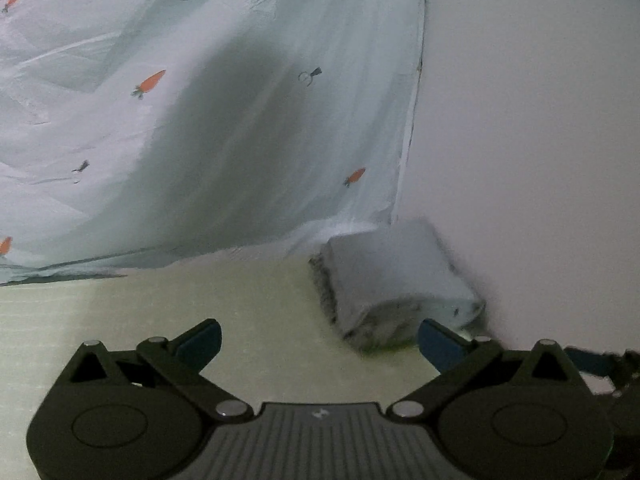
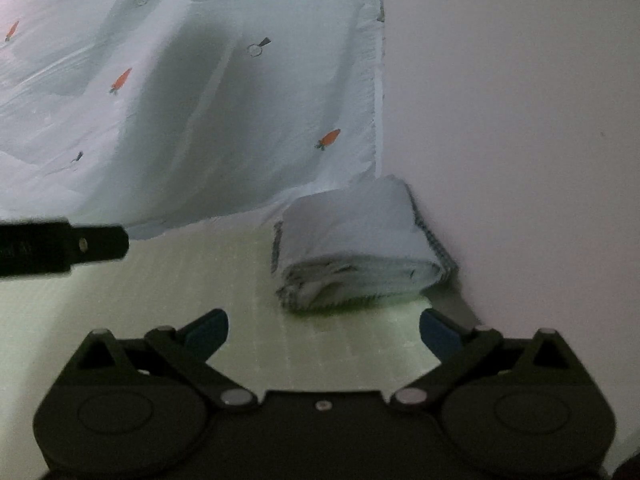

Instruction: Fold clothes

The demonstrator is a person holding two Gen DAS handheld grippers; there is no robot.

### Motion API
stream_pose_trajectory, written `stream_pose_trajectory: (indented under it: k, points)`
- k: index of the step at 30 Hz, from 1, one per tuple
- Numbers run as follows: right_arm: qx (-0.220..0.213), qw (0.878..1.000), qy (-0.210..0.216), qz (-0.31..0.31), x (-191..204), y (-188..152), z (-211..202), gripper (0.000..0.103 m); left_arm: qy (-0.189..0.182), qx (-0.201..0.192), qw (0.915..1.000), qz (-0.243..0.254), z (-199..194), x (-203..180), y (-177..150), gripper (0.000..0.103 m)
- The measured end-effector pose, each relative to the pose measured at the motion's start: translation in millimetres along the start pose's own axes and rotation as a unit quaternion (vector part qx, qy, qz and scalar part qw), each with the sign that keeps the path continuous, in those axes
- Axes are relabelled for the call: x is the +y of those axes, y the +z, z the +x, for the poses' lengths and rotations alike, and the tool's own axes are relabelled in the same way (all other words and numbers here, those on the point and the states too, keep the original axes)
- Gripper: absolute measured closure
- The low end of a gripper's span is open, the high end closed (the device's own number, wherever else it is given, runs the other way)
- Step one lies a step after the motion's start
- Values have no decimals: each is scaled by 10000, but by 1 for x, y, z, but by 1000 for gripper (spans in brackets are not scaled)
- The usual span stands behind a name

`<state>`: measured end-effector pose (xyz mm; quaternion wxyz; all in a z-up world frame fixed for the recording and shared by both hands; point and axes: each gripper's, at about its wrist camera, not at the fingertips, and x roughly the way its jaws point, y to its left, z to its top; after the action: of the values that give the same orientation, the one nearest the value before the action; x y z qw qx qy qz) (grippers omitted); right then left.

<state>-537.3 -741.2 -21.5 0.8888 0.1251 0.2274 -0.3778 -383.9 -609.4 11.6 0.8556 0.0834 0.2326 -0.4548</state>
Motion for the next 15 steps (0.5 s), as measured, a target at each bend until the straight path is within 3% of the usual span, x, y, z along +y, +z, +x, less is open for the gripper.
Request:
stream_pose_trajectory:
  k: [15]
  points:
    - [48,9994,-320,140,33,-29,-55,0,-325,203,9992,137,-40,24,-29,0]
